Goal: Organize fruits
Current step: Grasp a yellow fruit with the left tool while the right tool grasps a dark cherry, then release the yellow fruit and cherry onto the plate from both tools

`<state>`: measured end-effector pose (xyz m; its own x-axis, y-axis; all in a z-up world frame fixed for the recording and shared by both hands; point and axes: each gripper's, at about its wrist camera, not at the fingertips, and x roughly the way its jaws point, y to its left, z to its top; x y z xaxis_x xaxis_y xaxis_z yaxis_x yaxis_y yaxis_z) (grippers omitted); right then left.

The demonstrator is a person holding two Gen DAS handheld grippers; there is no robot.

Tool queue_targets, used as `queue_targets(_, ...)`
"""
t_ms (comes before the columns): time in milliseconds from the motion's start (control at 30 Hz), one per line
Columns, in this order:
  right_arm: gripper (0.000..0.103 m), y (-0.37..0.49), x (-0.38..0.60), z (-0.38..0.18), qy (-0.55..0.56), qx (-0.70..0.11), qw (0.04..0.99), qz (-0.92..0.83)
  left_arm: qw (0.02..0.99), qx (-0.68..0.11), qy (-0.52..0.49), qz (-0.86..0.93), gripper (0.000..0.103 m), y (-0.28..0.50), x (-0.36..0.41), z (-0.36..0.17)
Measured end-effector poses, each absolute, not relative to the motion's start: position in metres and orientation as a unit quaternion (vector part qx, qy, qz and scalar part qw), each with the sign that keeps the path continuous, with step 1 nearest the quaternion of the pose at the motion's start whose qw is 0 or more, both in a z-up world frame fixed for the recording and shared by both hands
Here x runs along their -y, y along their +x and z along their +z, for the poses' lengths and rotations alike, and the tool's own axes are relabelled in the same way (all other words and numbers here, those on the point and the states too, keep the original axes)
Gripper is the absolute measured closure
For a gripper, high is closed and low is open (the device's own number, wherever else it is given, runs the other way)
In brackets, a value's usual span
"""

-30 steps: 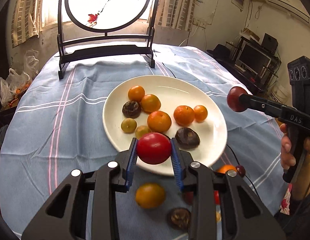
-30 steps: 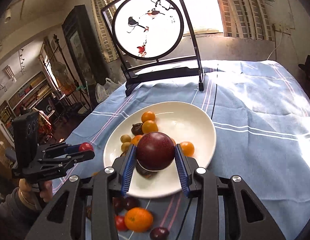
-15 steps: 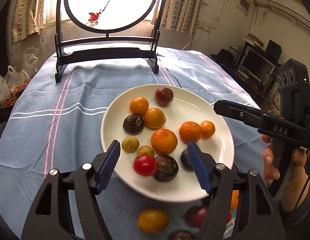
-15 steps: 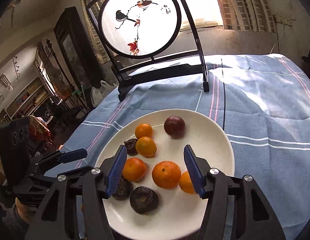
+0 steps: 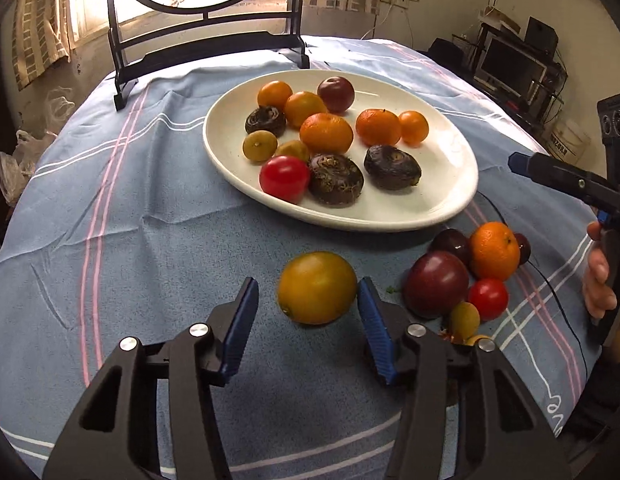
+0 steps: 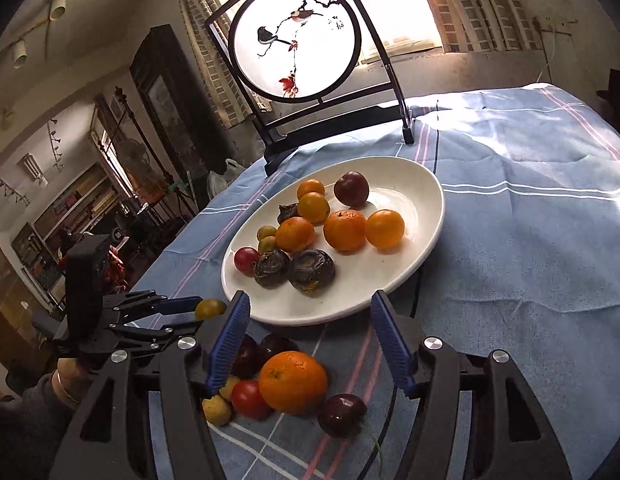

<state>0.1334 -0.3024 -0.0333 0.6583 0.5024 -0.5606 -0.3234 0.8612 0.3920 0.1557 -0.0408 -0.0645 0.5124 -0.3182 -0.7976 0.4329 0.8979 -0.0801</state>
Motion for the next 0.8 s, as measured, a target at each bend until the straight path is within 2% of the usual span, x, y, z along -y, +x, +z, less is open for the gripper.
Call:
queue_targets(67,0.04,0.133,0.302,-0.037,0.125,-0.354,0.899,0.226,0.862,-0.452,0.061,-0.219,0.057,0.162,0.045,-0.069)
queue_targets(100,0.04,0.132,0.302,-0.039,0.123,-0.359,0.897,0.225,0.859,-0.456,0.06,-0.224,0.066,0.163,0.047,-0.07)
queue_targets(200,0.04,0.124,0.304,-0.043,0.115,-0.379,0.89,0.224,0.866,-0.448,0.071,-0.211,0.066,0.16,0.05,-0.068)
queue_targets(333,0.04,0.105,0.299,-0.049,0.043,-0.412,0.888,0.201,0.874,-0.433,0.043,-0.218,0.066,0.144,0.036,-0.054)
queue_targets(367,0.042,0.102,0.297,-0.051,0.026,-0.421,0.885,0.2,0.875,-0.429,0.039,-0.221,0.066,0.139,0.033,-0.05)
queue_targets(433,0.06,0.101,0.293,-0.058,-0.004,-0.439,0.877,0.198,0.878,-0.421,0.038,-0.224,0.066,0.128,0.028,-0.044)
queue_targets(500,0.068,0.103,0.291,-0.062,-0.013,-0.449,0.872,0.196,0.879,-0.418,0.039,-0.226,0.066,0.118,0.026,-0.042)
queue_targets(700,0.069,0.116,0.283,-0.064,-0.022,-0.453,0.869,0.199,0.877,-0.423,0.031,-0.226,0.066,0.105,0.019,-0.043)
queue_targets(800,0.073,0.114,0.281,-0.063,-0.023,-0.453,0.869,0.198,0.878,-0.423,0.029,-0.222,0.066,0.104,0.015,-0.043)
